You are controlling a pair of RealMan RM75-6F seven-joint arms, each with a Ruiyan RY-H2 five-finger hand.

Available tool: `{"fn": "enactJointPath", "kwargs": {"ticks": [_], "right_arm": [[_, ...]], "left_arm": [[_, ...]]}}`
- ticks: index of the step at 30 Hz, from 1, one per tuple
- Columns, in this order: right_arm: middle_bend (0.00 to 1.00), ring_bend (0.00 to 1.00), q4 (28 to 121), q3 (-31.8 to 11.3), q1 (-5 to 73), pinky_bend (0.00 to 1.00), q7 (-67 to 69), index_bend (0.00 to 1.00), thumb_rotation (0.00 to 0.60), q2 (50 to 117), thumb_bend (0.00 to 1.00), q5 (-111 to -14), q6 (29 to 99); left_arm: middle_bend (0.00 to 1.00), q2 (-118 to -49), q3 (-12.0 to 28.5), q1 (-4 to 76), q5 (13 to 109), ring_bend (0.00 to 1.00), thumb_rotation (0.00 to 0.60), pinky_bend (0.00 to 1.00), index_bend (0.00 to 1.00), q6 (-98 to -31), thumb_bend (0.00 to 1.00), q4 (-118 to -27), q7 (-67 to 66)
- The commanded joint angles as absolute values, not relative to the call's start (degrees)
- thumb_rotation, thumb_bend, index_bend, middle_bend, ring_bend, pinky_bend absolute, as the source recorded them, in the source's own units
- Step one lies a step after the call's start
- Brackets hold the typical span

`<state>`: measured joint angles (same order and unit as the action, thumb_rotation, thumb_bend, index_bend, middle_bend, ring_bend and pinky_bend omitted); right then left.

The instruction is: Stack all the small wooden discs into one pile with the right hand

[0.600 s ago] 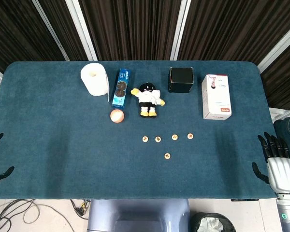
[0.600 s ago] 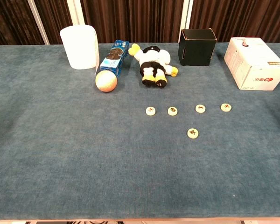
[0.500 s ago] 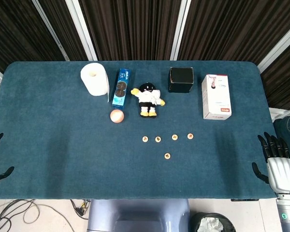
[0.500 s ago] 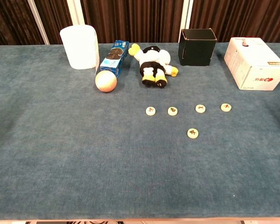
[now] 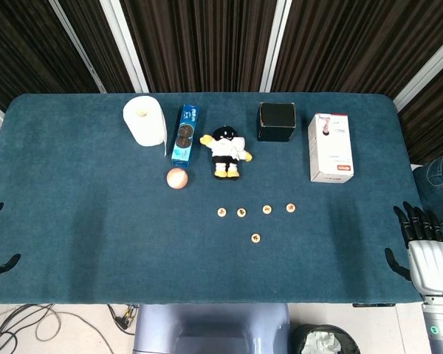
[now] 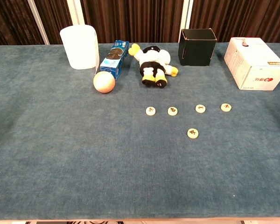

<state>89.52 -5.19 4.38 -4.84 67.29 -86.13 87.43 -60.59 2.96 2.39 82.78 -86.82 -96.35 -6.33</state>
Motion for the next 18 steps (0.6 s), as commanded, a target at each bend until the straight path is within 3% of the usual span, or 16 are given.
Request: {"fn": "enactJointPath", "kwargs": {"ticks": [1, 10, 18], "right_arm": [[0.00, 0.00, 89.6, -5.1, 4.4, 0.00, -4.9, 0.00, 0.600, 67.3, 0.44, -86.1, 87.3], [0.00, 0.00, 90.3, -4.5, 4.6, 0.00, -5.1, 0.00, 0.600, 67.4, 0.44, -86.5, 86.5], [0.00, 0.00, 92.3, -3.9, 7.1, 0.00, -8.1, 0.00, 0.600, 65.7, 0.44, -86.8, 81.6]], "left_arm": [[0.00, -60.6, 3.0, 2.4, 82.8, 0.00, 0.600, 0.00, 0.05, -86.9, 0.15, -96.4, -6.4], [0.00, -60.7, 3.1, 2.6, 82.4, 0.00, 0.600, 0.00, 0.05, -86.4, 0.15, -96.4, -6.6], [0.00, -60.4, 3.7, 2.5, 81.1, 0.00, 0.600, 0.00, 0.05, -86.2, 0.15, -96.1, -5.7]]}}
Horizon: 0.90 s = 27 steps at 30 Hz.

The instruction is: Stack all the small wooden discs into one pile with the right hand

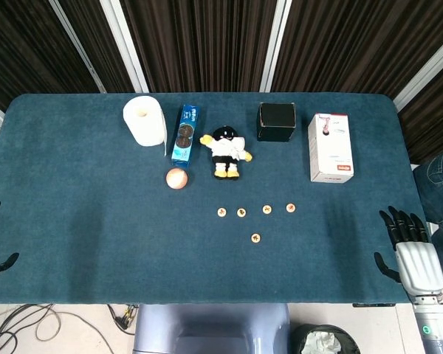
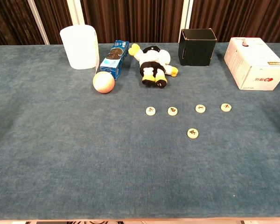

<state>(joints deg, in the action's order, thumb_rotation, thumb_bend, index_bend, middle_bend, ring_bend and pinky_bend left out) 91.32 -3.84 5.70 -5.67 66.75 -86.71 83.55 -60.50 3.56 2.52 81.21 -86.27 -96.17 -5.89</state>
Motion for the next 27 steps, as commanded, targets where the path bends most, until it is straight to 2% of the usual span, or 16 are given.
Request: {"fn": "enactJointPath", "kwargs": {"ticks": [1, 8, 14, 21, 27], "right_arm": [[0.00, 0.00, 93.1, -4.1, 7.6, 0.00, -8.7, 0.00, 0.600, 65.3, 0.44, -86.6, 80.8], [0.00, 0.00, 101.2, -7.7, 14.3, 0.00, -11.8, 0.00, 0.600, 62.1, 0.44, -81.3, 70.5], [0.00, 0.00, 107.1, -12.5, 21.7, 0.00, -22.9, 0.02, 0.600, 64.3, 0.44, -67.3, 62.5], [0.00, 0.00, 108.7, -15.4, 29.5, 0.00, -37.9, 0.05, 0.600, 72.7, 0.44, -53.5, 63.5], [0.00, 0.00, 104.3, -17.8, 37.0, 0.00, -47.4, 0.09, 0.600, 83.8, 0.44, -43.0, 66.7]], "left_arm": [[0.00, -60.4, 3.7, 2.5, 81.0, 0.00, 0.600, 0.00, 0.05, -86.1, 0.15, -96.1, -5.6], [0.00, -60.4, 3.6, 2.6, 81.0, 0.00, 0.600, 0.00, 0.05, -86.0, 0.15, -96.0, -5.5], [0.00, -60.1, 3.8, 2.4, 80.5, 0.00, 0.600, 0.00, 0.05, -86.1, 0.15, -95.9, -4.6], [0.00, -59.6, 4.2, 2.4, 79.6, 0.00, 0.600, 0.00, 0.05, -85.7, 0.15, -95.7, -3.2], [0.00, -59.4, 4.4, 2.3, 78.9, 0.00, 0.600, 0.00, 0.05, -85.4, 0.15, -95.6, -2.4]]}}
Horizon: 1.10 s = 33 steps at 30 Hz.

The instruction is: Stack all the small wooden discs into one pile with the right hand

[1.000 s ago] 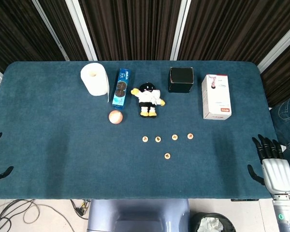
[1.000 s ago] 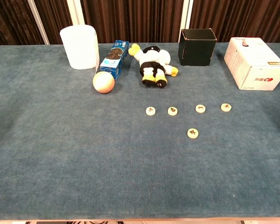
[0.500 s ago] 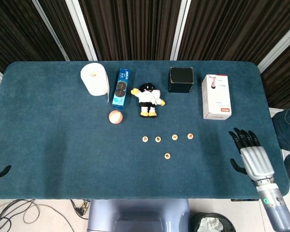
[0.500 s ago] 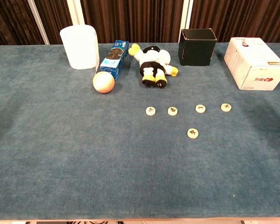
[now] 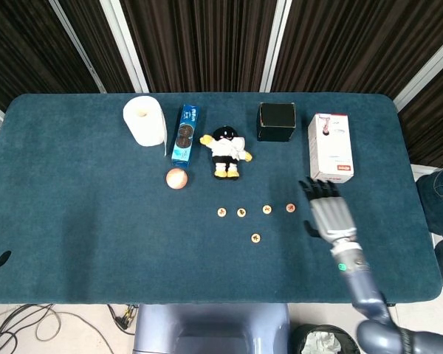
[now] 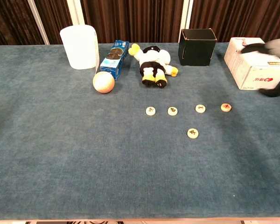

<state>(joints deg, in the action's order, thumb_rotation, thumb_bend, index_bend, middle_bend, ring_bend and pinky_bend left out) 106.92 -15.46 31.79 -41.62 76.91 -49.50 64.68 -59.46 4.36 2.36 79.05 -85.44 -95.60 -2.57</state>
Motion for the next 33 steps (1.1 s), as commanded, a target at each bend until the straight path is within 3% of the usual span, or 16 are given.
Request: {"fn": "enactJointPath", "kwargs": {"ticks": [1, 11, 20, 33], "right_arm": [[0.00, 0.00, 103.0, -18.5, 38.6, 0.00, -48.7, 0.10, 0.600, 86.4, 0.44, -40.1, 67.5], [0.00, 0.00, 90.9, -24.4, 50.0, 0.00, -55.5, 0.21, 0.600, 102.5, 0.44, -22.8, 71.0], [0.00, 0.00, 84.5, -27.5, 54.8, 0.00, -56.0, 0.31, 0.600, 110.3, 0.41, -17.9, 73.1], [0.00, 0.00, 77.0, -29.6, 57.6, 0.00, -51.4, 0.35, 0.600, 116.2, 0.41, -19.1, 72.7]], "left_arm": [[0.00, -59.3, 4.5, 2.3, 78.9, 0.00, 0.600, 0.00, 0.05, -85.3, 0.15, -95.6, -2.2], [0.00, -59.0, 4.8, 2.6, 77.9, 0.00, 0.600, 0.00, 0.05, -84.5, 0.15, -95.2, -1.0], [0.00, -58.9, 5.0, 2.8, 77.4, 0.00, 0.600, 0.00, 0.05, -83.9, 0.15, -95.1, -0.8], [0.00, -58.6, 5.2, 2.8, 76.7, 0.00, 0.600, 0.00, 0.05, -83.6, 0.15, -95.2, -0.1]]}}
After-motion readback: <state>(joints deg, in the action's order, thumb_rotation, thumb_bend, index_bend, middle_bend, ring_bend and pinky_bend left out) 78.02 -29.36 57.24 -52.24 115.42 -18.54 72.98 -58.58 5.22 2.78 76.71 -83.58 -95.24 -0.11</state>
